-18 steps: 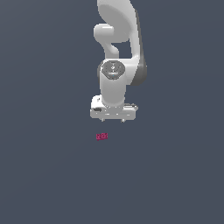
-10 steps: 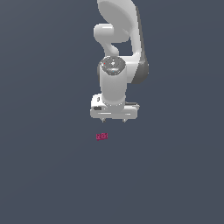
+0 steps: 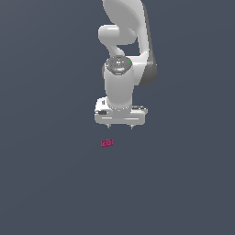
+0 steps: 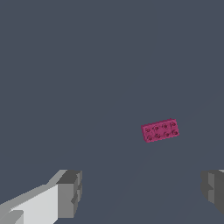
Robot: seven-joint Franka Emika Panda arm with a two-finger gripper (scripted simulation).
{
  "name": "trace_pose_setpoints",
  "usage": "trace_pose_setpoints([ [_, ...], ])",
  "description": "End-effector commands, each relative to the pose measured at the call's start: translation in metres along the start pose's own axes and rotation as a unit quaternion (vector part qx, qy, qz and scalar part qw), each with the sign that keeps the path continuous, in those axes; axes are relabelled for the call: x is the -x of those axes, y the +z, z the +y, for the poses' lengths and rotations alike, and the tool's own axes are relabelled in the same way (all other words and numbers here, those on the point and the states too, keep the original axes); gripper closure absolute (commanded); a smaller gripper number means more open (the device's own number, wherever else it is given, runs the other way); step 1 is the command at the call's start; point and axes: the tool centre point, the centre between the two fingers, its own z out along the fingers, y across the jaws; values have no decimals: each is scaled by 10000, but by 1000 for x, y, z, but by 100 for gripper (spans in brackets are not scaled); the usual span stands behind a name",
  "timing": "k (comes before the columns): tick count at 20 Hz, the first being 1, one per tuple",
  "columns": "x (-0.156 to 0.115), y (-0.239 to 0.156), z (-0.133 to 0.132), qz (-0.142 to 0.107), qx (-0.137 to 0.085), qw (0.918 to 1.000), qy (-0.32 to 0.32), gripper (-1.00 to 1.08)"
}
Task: Pick up the object and move it to a goal position.
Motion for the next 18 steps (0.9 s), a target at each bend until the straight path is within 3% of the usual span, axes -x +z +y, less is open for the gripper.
trace_pose_setpoints([
  [1,0,1,1,0,-3,10000,62,-92],
  [11,-2,12,6,-14,-18,9972,749,-92],
  [18,-4,26,15,-27,-25,9866,1634,-92],
])
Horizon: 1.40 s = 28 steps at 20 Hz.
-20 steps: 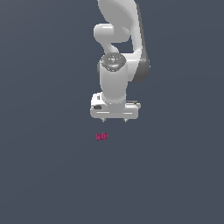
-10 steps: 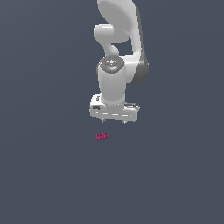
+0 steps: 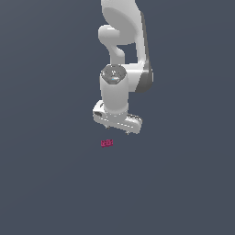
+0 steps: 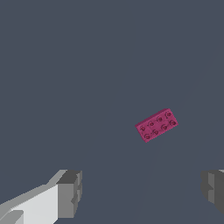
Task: Pick up the object and move it to a goal position.
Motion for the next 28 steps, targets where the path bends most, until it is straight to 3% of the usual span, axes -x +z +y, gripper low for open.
trace_pose_setpoints([
  [1,-2,6,3,-4,0,9993,371,-92],
  [7,-6,20,11,-7,7,9916,1292,-92],
  [14,-11,37,22,5,27,9720,2351,-92],
  [20,-15,51,31,32,52,9462,3235,-92],
  [28,-20,67,44,87,86,9032,4290,-92],
])
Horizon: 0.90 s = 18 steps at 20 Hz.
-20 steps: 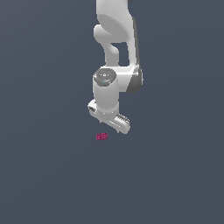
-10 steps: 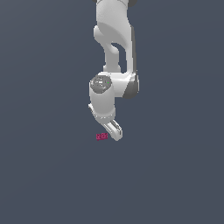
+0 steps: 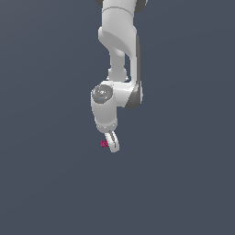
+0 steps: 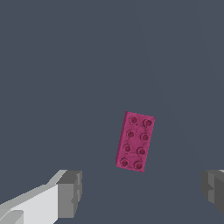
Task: Pick up the object and move it to a goal position.
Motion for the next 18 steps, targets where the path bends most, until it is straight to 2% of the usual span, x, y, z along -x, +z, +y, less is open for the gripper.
trace_pose_setpoints([
  [1,-3,4,1,20,2,9995,317,-92],
  [9,-11,13,4,64,7,9956,937,-92],
  [18,-12,16,5,73,9,9944,1051,-92],
])
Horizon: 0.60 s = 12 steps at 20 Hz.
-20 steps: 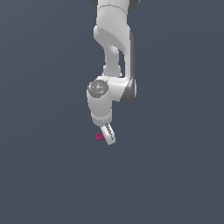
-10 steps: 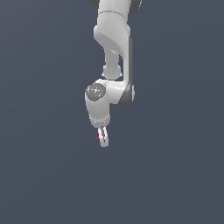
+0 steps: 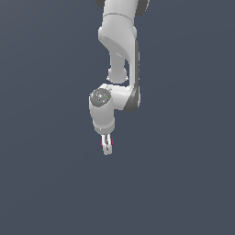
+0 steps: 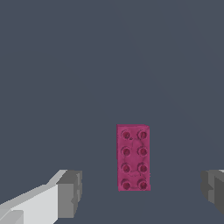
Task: Pick up the object and move it to a goal position.
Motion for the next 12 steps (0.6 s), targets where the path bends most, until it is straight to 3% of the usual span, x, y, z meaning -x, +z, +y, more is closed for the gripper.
trace_pose_setpoints([
  [1,0,3,0,0,1,10000,0,-92],
  [12,0,48,1,0,1,10000,25,-92],
])
